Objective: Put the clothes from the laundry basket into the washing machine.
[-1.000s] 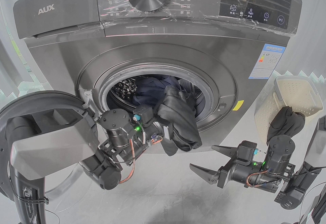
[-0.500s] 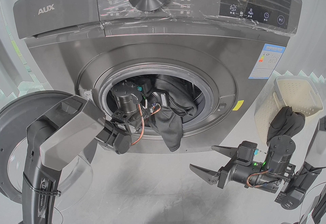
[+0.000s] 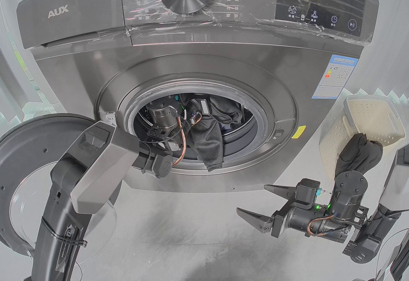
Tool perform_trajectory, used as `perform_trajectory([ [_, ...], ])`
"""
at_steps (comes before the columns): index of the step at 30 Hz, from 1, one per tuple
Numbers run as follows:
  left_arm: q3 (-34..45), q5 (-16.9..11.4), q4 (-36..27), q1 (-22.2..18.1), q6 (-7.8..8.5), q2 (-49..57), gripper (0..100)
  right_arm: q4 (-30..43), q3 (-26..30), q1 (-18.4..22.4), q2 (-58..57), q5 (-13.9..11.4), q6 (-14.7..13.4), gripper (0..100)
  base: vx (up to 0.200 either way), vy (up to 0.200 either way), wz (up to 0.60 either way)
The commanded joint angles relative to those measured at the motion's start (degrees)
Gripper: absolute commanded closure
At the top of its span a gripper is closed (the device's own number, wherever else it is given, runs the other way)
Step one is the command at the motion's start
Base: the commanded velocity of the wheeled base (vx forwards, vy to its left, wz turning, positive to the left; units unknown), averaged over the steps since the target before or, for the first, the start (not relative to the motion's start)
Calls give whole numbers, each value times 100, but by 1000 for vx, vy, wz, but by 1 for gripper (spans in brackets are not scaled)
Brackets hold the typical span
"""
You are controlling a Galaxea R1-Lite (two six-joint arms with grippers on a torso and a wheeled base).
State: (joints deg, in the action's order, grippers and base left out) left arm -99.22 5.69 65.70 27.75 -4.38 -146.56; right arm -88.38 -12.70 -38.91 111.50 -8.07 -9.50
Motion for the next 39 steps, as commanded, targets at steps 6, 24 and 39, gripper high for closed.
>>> perform_trajectory([
  [6,-897,406,-233,-41,-98,-488,0,-4,-13,-2,57,-2,0,0,0,0,0],
  [24,2249,20,-1314,258,-265,1024,0,-12,-13,-2,39,-2,0,0,0,0,0],
  [39,1317,20,-1437,284,-98,-40,0,-4,-22,-11,57,-2,0,0,0,0,0],
])
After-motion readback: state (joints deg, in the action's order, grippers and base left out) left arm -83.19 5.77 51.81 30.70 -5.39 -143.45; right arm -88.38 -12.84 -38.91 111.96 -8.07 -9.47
